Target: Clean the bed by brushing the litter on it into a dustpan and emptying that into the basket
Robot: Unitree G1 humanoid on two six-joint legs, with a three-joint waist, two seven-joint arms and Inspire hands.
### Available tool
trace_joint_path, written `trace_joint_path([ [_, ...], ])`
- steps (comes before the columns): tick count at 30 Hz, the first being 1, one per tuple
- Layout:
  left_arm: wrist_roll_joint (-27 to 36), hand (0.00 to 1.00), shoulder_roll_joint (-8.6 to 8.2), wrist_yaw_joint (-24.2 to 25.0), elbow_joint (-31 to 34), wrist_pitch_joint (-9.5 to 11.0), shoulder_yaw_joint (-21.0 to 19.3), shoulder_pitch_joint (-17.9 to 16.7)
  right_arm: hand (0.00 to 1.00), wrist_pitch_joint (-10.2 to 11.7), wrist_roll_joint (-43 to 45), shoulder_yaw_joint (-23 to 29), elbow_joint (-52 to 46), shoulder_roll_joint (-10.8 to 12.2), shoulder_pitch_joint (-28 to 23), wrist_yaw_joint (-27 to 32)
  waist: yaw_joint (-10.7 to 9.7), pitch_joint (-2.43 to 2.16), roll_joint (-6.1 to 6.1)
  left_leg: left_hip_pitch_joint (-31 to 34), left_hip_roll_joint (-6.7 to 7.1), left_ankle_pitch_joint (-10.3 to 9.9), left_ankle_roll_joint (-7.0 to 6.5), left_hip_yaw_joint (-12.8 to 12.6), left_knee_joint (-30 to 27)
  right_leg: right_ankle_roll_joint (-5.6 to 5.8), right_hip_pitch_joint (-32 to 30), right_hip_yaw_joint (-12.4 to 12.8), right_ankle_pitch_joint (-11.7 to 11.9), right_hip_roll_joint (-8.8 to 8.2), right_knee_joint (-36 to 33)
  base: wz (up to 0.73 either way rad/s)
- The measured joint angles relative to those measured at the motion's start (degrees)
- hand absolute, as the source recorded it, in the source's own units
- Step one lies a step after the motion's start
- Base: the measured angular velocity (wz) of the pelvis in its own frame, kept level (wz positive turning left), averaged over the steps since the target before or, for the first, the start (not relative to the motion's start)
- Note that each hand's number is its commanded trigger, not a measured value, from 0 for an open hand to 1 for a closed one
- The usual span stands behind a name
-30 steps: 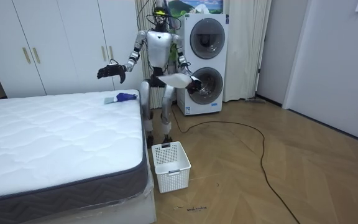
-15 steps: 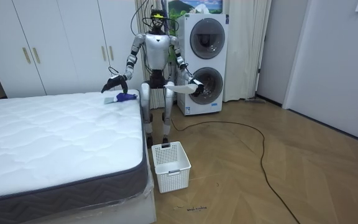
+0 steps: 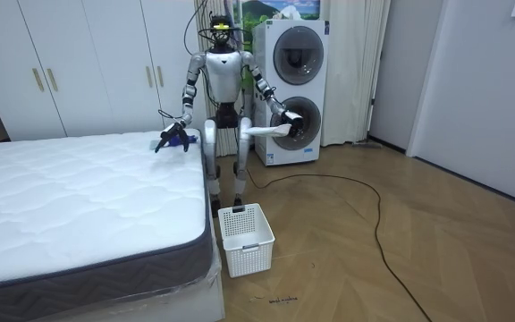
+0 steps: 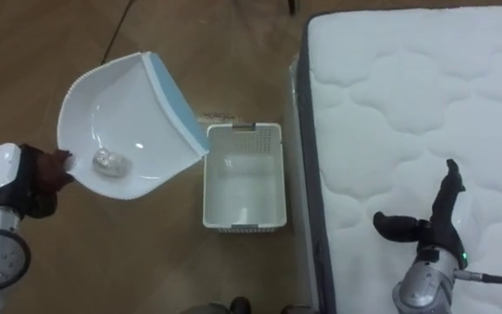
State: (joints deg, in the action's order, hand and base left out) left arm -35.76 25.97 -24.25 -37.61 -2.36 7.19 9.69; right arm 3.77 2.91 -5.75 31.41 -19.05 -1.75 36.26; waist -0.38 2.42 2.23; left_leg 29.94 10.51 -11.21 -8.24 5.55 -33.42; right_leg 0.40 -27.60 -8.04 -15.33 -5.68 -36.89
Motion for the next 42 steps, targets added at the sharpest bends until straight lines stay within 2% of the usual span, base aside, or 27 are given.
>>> trace_joint_path([
  [2,0.05,1.0,0.15,-0.07,-1.0,-0.26,0.36,0.77,0.0,-0.02,0.0,-0.69,0.05,0.0,0.41,0.0,-0.18,-0.01,0.05,0.25,-0.13,-0.19,-0.24,-0.48,-0.23,0.01,-0.31,-0.07,0.0,-0.09,-0.13,-0.13],
  [7,-0.87,1.0,2.6,-0.23,-1.26,-0.34,2.37,0.92,0.0,-0.21,0.12,-1.99,1.91,-0.41,0.83,-0.26,-1.46,0.11,0.66,1.12,-0.1,-1.11,-0.74,-1.06,-1.46,0.16,-1.53,0.04,-0.06,-0.45,-1.63,-0.09],
  [10,-3.04,1.0,3.12,-0.18,-1.92,-1.28,2.61,1.45,0.0,-0.24,0.98,-2.06,4.04,-1.03,1.41,-1.4,-1.75,0.13,0.85,1.4,0.22,-1.71,-1.37,-2.33,-2.51,0.94,-2.88,0.49,-0.87,-1.34,-4.35,-0.12],
  [13,-5.46,1.0,3.85,0.16,-3.14,-1.53,3.28,3.34,0.0,-0.94,2.0,-2.09,4.33,-1.05,1.52,-3.25,-2.34,0.47,1.43,1.92,0.39,-2.72,-1.56,-2.62,-4.39,1.0,-4.66,1.78,-1.07,-1.22,-7.63,-0.02],
  [16,-5.65,1.0,5.58,2.43,-4.79,-1.95,6.71,7.16,0.0,-1.17,3.52,-2.09,4.42,-1.06,1.72,-4.41,-2.87,0.56,2.16,3.49,0.61,-3.3,-1.47,-2.56,-6.06,1.36,-5.7,1.92,-1.72,-1.35,-9.07,0.04],
  [18,-6.78,1.0,7.66,4.44,-4.38,-1.73,7.75,8.21,0.0,-1.37,6.25,-2.11,4.34,-1.06,1.55,-5.1,-4.14,0.57,2.67,4.84,1.33,-3.29,-1.46,-2.35,-6.7,1.15,-6.19,1.69,-2.98,-1.44,-9.09,0.12],
  [19,-7.02,1.0,8.26,4.85,-4.26,-1.74,7.89,8.32,0.0,-1.39,6.74,-2.11,4.26,-1.07,1.47,-5.17,-4.38,0.48,3.0,5.38,1.33,-3.3,-1.45,-2.2,-7.0,1.12,-6.54,1.65,-3.03,-1.36,-9.1,0.14],
  [21,-8.55,1.0,10.64,5.91,-4.21,-1.9,8.88,9.06,0.0,-1.9,8.04,-2.13,4.14,-1.06,1.27,-5.2,-4.96,0.53,3.76,6.49,1.36,-3.27,-1.37,-2.07,-7.29,1.12,-7.45,1.57,-3.12,-1.31,-9.07,0.02],
  [27,-10.1,1.0,13.08,8.44,-4.32,-3.97,11.12,9.06,0.0,-2.82,8.77,-2.65,2.8,-1.07,0.92,-5.26,-5.66,0.45,5.14,6.93,1.43,-3.37,-1.11,-2.06,-7.21,1.11,-8.71,2.44,-3.32,-1.3,-9.7,0.0],
  [31,-11.18,1.0,13.8,11.13,-4.91,-5.19,11.36,9.06,0.0,-3.17,8.84,-2.62,1.24,-1.32,0.87,-5.28,-6.31,0.47,5.56,8.06,1.78,-3.14,-0.87,-2.14,-7.22,1.07,-10.39,3.48,-3.5,-1.37,-11.06,0.04],
  [33,-11.14,1.0,13.93,12.06,-5.81,-5.26,12.34,9.05,0.0,-3.16,9.1,-2.63,0.66,-1.92,0.86,-5.55,-6.69,0.47,6.29,8.24,1.79,-3.01,-1.07,-2.25,-7.2,1.13,-10.48,3.45,-3.67,-1.57,-11.2,0.02],
  [37,-11.07,1.0,15.7,15.1,-6.34,-5.42,15.92,9.11,0.0,-3.1,10.12,-3.7,-1.05,-3.66,0.35,-7.01,-8.17,0.39,7.31,8.2,2.29,-3.01,-1.07,-2.81,-6.9,1.14,-11.37,3.71,-4.2,-2.13,-12.16,-0.02],
  [39,-11.09,1.0,15.94,17.14,-6.53,-6.62,17.17,9.13,0.0,-3.01,12.87,-3.93,-1.52,-3.79,0.15,-7.29,-8.96,0.36,7.63,8.05,2.4,-3.02,-1.06,-3.75,-6.71,1.27,-11.6,4.41,-4.36,-2.21,-12.96,-0.12],
  [42,-11.11,1.0,16.72,20.16,-6.8,-6.9,19.31,9.24,0.0,-2.97,14.07,-4.29,-3.06,-3.8,-0.03,-7.57,-10.6,0.4,8.28,7.77,2.91,-3.18,-0.77,-4.06,-6.34,1.78,-11.8,6.36,-4.94,-2.15,-13.4,-0.03],
])
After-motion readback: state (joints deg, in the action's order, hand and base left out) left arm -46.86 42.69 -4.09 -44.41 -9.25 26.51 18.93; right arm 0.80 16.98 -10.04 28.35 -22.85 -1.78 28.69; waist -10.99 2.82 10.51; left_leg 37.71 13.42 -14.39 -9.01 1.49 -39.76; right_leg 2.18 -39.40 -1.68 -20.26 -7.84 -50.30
